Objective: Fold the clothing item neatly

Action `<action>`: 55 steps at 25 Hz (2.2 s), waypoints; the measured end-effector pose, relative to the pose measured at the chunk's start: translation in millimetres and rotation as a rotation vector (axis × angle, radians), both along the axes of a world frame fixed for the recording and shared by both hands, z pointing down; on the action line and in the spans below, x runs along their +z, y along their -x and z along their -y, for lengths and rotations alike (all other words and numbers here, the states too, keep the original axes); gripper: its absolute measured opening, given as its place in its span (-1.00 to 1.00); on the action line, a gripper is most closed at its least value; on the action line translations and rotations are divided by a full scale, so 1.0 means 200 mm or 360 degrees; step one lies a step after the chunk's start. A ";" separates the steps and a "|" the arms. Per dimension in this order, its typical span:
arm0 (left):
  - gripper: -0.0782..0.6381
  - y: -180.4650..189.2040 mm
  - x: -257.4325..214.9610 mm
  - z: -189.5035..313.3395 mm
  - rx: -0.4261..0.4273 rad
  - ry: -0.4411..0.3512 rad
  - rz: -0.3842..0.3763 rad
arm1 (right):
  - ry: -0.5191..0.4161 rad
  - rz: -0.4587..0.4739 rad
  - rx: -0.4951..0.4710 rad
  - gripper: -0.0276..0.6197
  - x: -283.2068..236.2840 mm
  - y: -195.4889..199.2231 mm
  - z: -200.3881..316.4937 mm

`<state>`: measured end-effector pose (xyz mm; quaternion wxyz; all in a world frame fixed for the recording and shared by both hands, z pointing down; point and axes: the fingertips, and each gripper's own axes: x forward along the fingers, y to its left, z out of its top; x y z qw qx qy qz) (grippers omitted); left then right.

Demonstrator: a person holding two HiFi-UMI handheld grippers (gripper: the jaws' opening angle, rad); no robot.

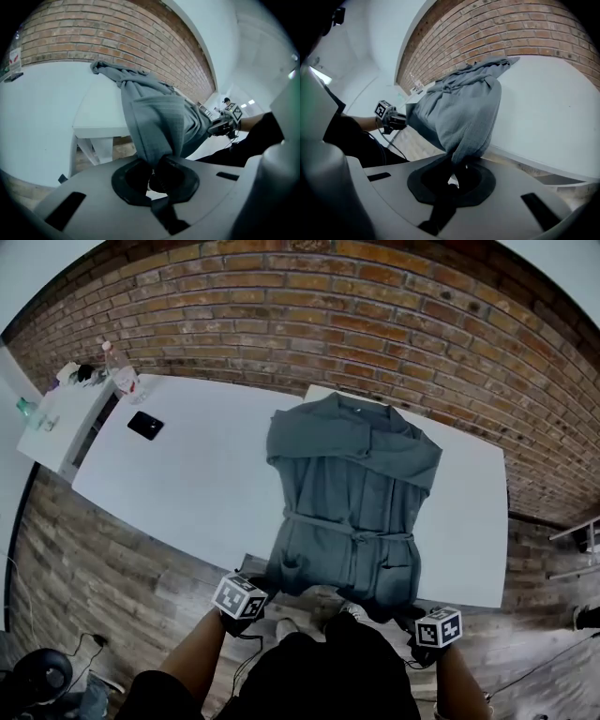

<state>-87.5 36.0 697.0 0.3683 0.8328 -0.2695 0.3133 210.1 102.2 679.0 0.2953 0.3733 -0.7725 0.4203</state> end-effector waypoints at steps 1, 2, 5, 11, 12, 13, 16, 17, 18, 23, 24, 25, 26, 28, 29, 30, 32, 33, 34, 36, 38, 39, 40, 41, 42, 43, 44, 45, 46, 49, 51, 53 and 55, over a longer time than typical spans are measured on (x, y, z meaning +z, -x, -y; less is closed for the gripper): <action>-0.75 -0.01 -0.05 -0.02 0.0017 0.0013 -0.0059 | -0.0009 0.0040 -0.0013 -0.87 -0.04 0.01 -0.01; -0.75 -0.03 -0.11 -0.03 0.0034 0.0020 -0.0125 | -0.0019 0.0084 -0.0028 -0.87 -0.08 0.03 -0.01; -0.75 -0.08 -0.30 -0.04 0.0074 -0.0023 -0.0299 | -0.0067 0.0192 -0.0084 -0.87 -0.22 0.07 -0.02; -0.75 -0.09 -0.67 0.08 0.0035 -0.0193 -0.0565 | -0.0293 0.0376 -0.0038 -0.87 -0.55 0.13 0.10; -0.75 -0.09 -0.72 0.11 0.0017 -0.0219 -0.0605 | -0.0341 0.0410 -0.0016 -0.87 -0.62 0.13 0.14; -0.75 -0.09 -0.77 0.14 -0.0003 -0.0244 -0.0638 | -0.0387 0.0441 0.0008 -0.87 -0.68 0.12 0.18; -0.75 -0.07 -0.88 0.25 -0.0073 -0.0312 -0.0701 | -0.0500 0.0486 0.0069 -0.87 -0.82 0.10 0.30; -0.75 -0.05 -0.91 0.28 -0.0097 -0.0332 -0.0715 | -0.0531 0.0481 0.0076 -0.87 -0.86 0.10 0.34; -0.75 -0.04 -0.95 0.32 -0.0118 -0.0352 -0.0727 | -0.0559 0.0471 0.0076 -0.87 -0.90 0.10 0.37; -0.75 -0.03 -1.14 0.51 -0.0199 -0.0450 -0.0778 | -0.0693 0.0438 0.0072 -0.87 -1.10 0.09 0.57; -0.75 -0.03 -1.17 0.55 -0.0216 -0.0471 -0.0786 | -0.0720 0.0450 0.0083 -0.87 -1.14 0.08 0.62; -0.75 -0.03 -1.20 0.60 -0.0234 -0.0492 -0.0789 | -0.0746 0.0463 0.0095 -0.87 -1.17 0.07 0.67; -0.75 -0.03 -1.22 0.66 -0.0256 -0.0512 -0.0786 | -0.0768 0.0471 0.0107 -0.87 -1.19 0.06 0.73; -0.75 -0.02 -1.25 0.79 -0.0318 -0.0544 -0.0762 | -0.0796 0.0470 0.0134 -0.87 -1.22 0.00 0.86; -0.75 -0.02 -1.25 0.86 -0.0356 -0.0554 -0.0743 | -0.0802 0.0461 0.0154 -0.87 -1.22 -0.04 0.94; -0.75 -0.02 -1.26 0.94 -0.0393 -0.0560 -0.0722 | -0.0802 0.0449 0.0178 -0.86 -1.22 -0.08 1.02; -0.75 -0.03 -1.25 1.08 -0.0448 -0.0564 -0.0673 | -0.0792 0.0414 0.0230 -0.86 -1.21 -0.17 1.20; -0.75 -0.04 -1.24 1.15 -0.0468 -0.0561 -0.0644 | -0.0781 0.0393 0.0256 -0.87 -1.20 -0.22 1.29; -0.75 -0.05 -1.22 1.22 -0.0489 -0.0555 -0.0612 | -0.0767 0.0373 0.0284 -0.86 -1.18 -0.26 1.38; -0.75 -0.05 -1.18 1.37 -0.0540 -0.0538 -0.0556 | -0.0734 0.0351 0.0341 -0.87 -1.13 -0.33 1.55; -0.75 -0.05 -1.13 1.52 -0.0602 -0.0522 -0.0498 | -0.0698 0.0333 0.0382 -0.87 -1.08 -0.39 1.70; -0.75 -0.05 -1.10 1.59 -0.0634 -0.0514 -0.0460 | -0.0677 0.0320 0.0396 -0.86 -1.05 -0.42 1.77; -0.75 -0.05 -1.06 1.65 -0.0665 -0.0504 -0.0418 | -0.0652 0.0303 0.0404 -0.87 -1.01 -0.44 1.84; -0.75 -0.04 -1.02 1.70 -0.0696 -0.0489 -0.0376 | -0.0624 0.0282 0.0405 -0.86 -0.96 -0.47 1.89; -0.75 -0.04 -0.97 1.74 -0.0728 -0.0466 -0.0339 | -0.0597 0.0260 0.0400 -0.86 -0.91 -0.49 1.94; -0.75 -0.03 -0.92 1.77 -0.0761 -0.0439 -0.0309 | -0.0572 0.0242 0.0389 -0.86 -0.87 -0.50 1.98; -0.75 -0.03 -0.87 1.80 -0.0790 -0.0411 -0.0284 | -0.0548 0.0226 0.0379 -0.86 -0.82 -0.51 2.01; -0.75 -0.02 -0.82 1.81 -0.0812 -0.0385 -0.0262 | -0.0522 0.0210 0.0372 -0.86 -0.78 -0.52 2.03; -0.75 -0.02 -0.78 1.83 -0.0828 -0.0363 -0.0238 | -0.0494 0.0195 0.0369 -0.86 -0.73 -0.53 2.05; -0.74 0.00 -0.65 1.85 -0.0846 -0.0298 -0.0171 | -0.0393 0.0160 0.0369 -0.86 -0.58 -0.55 2.08; -0.54 0.01 -0.59 1.87 -0.0831 -0.0249 -0.0156 | -0.0339 0.0112 0.0356 -0.85 -0.49 -0.57 2.08; -0.19 0.02 -0.57 1.87 -0.0789 -0.0235 -0.0145 | -0.0313 0.0067 0.0364 -0.65 -0.44 -0.62 2.06; -0.11 0.05 -0.58 1.85 -0.0728 -0.0256 -0.0112 | -0.0311 0.0072 0.0420 -0.46 -0.44 -0.68 2.02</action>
